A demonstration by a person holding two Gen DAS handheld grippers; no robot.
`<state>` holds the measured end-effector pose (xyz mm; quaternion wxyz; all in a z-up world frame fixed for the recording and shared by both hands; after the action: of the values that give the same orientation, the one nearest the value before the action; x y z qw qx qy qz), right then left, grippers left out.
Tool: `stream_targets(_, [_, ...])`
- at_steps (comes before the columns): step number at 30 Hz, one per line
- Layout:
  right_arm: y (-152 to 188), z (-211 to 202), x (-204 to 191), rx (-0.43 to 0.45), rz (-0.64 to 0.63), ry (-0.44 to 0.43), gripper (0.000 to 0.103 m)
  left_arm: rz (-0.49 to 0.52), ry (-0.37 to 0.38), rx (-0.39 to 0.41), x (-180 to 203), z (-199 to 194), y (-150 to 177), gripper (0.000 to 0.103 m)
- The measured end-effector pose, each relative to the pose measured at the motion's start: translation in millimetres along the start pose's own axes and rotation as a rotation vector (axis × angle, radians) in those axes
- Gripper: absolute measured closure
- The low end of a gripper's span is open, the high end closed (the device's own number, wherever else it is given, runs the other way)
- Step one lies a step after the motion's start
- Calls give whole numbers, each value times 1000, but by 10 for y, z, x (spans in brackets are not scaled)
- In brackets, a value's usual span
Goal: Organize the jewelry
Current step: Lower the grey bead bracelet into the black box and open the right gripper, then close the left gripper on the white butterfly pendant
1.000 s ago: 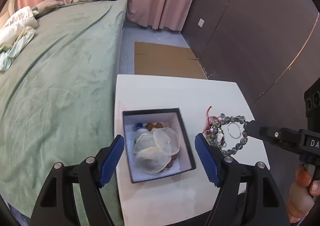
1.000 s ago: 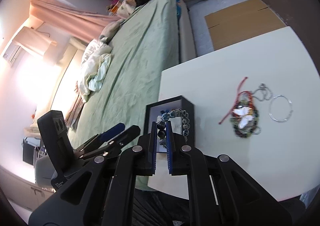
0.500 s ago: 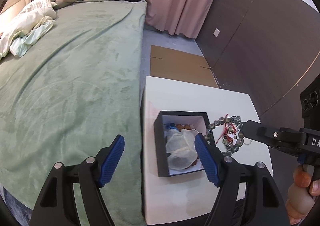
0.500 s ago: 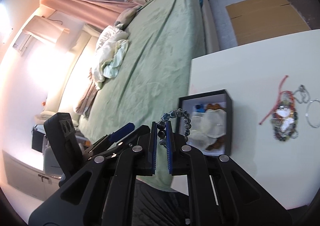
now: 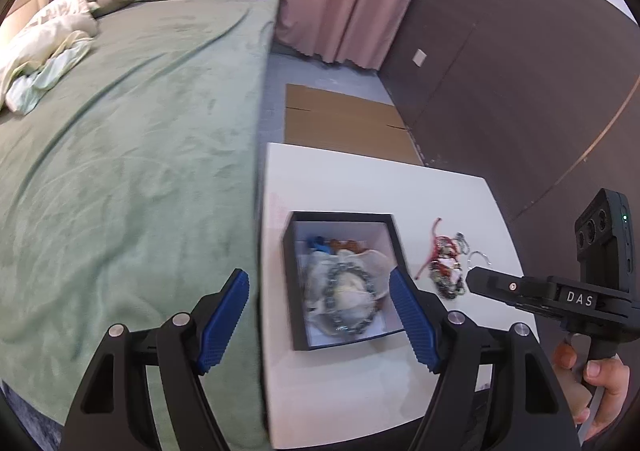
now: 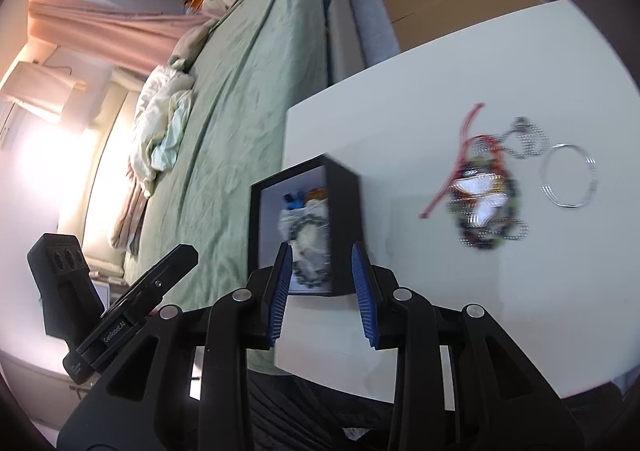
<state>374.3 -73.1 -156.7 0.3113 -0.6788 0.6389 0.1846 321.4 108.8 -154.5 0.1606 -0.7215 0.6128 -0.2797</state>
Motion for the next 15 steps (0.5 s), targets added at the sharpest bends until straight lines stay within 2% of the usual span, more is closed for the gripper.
stream_targets(13, [-125, -639, 654, 94, 84, 48, 72, 109, 92, -34, 794, 319, -104, 33])
stream_targets(15, [-125, -686, 734, 101, 98, 54, 72, 123, 107, -47, 923, 399, -110, 38])
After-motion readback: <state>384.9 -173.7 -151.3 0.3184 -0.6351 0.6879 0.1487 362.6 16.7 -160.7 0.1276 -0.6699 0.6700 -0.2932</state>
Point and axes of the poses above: each gripper's, at about its wrist camera, not at the fingertips, and z roughly the way its jaws point, x to its right, y to its underside, the point moved 8 cm from there along z, roughly the way its jaws point, and after that the axes turned 6 degrees about z, right-handed, at the moved point
